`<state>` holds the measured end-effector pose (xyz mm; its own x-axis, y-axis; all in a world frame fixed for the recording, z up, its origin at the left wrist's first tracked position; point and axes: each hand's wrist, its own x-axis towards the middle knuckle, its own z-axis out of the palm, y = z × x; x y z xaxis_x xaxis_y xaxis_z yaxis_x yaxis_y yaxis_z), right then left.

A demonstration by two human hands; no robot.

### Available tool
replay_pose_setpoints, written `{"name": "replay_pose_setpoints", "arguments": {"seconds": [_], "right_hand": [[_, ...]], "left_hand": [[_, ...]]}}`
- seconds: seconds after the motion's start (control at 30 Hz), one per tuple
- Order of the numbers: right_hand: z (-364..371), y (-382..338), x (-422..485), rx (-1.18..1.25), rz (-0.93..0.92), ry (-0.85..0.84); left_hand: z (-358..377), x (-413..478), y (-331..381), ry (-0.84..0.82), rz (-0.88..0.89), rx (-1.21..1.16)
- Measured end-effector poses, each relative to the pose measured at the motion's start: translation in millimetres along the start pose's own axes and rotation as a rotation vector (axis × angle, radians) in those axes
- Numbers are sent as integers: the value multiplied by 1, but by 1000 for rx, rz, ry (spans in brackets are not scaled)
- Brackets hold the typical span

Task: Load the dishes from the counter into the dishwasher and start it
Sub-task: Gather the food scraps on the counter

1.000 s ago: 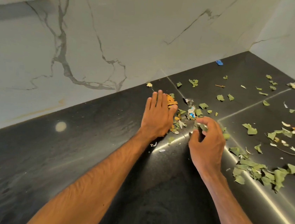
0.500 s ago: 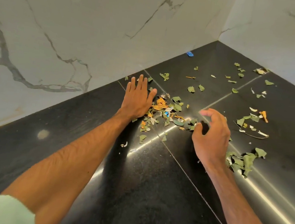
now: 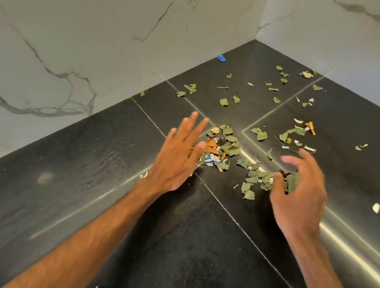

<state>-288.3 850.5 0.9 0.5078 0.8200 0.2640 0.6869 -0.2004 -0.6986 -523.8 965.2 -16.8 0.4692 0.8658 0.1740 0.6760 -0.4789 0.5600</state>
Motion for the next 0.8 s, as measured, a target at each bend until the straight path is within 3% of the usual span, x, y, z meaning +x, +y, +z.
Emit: {"name": "replay_pose_setpoints", "arguments": {"seconds": [0.1, 0.23, 0.43, 0.57, 0.67, 0.73, 0.8], "right_hand": [[-18, 24, -16, -160, 83, -25], [-2, 33, -24, -414, 209, -179], [50, -11, -6, -487, 148, -272], [68, -26, 2, -251, -56, -380], [47, -10, 11, -42, -61, -215], [28, 16, 20, -142, 20, -62], [12, 42, 31, -272, 178, -26]], "left_hand": [[-13, -48, -17, 74, -217, 218], [-4, -74, -20, -7, -423, 426], [39, -25, 25, 12, -306, 332], [65, 0, 50, 11, -218, 284], [76, 9, 61, 33, -242, 200], [83, 11, 72, 54, -244, 193], [92, 15, 83, 57, -224, 219]]}}
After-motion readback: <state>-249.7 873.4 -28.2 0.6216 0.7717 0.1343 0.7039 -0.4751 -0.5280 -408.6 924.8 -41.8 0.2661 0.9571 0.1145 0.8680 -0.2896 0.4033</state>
